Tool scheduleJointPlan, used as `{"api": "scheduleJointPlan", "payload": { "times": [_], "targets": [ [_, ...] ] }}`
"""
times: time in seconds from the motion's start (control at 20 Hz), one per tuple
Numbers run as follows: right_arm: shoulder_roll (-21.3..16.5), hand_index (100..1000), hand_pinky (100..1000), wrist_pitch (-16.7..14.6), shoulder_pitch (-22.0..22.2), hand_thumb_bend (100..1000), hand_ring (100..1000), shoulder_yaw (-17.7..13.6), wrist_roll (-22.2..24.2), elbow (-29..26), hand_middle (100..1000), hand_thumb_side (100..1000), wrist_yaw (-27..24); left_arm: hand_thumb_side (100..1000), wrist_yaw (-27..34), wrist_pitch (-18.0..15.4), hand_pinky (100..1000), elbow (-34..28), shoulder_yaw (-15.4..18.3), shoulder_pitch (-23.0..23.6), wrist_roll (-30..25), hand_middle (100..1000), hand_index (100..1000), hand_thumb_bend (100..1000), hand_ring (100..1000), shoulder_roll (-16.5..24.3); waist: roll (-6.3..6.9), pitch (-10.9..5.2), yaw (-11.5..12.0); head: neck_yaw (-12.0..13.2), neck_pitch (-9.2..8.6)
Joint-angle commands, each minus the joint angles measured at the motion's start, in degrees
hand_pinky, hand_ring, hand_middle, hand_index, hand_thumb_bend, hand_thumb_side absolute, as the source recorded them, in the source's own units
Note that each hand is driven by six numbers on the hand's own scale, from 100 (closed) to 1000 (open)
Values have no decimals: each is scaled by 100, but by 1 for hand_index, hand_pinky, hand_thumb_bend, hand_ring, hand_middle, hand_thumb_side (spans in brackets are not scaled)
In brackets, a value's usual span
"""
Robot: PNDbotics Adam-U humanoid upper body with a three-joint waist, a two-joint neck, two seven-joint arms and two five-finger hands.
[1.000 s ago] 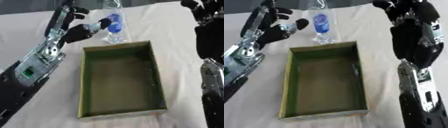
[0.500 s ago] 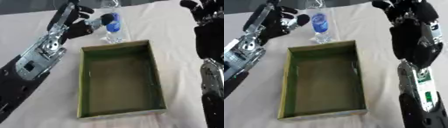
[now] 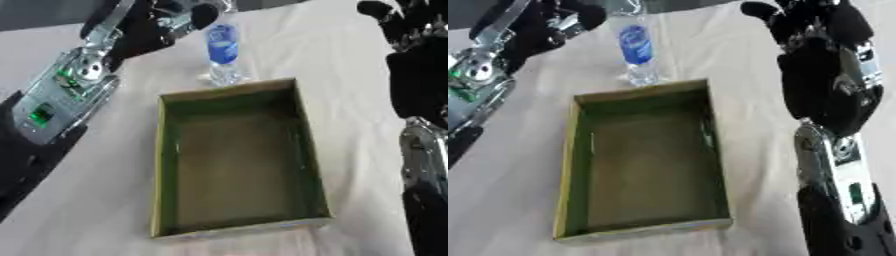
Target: Pick up objects on the table and place them in the box.
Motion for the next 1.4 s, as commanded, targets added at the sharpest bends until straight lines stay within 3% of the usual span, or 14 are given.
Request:
{"api": "scheduleJointPlan", "payload": {
  "times": [0.05,1.0,1.4],
  "targets": [
    [-35,934,812,12,-53,100,873,9,18,-110,898,881,-21,666,-177,40,795,16,152,-164,-269,1000,989,787,782,238,-4,-82,-7,-38,-53],
    [-36,934,811,7,-73,100,872,26,44,-112,898,880,-28,738,-671,-91,792,1186,284,-603,-417,1000,972,744,776,9,23,-55,-142,-36,-128],
    [-35,935,812,30,-68,100,873,24,51,-123,898,872,-22,774,-705,-144,791,1332,268,-648,-429,1000,972,722,775,-65,53,-35,-178,-58,-102]
  ]
}}
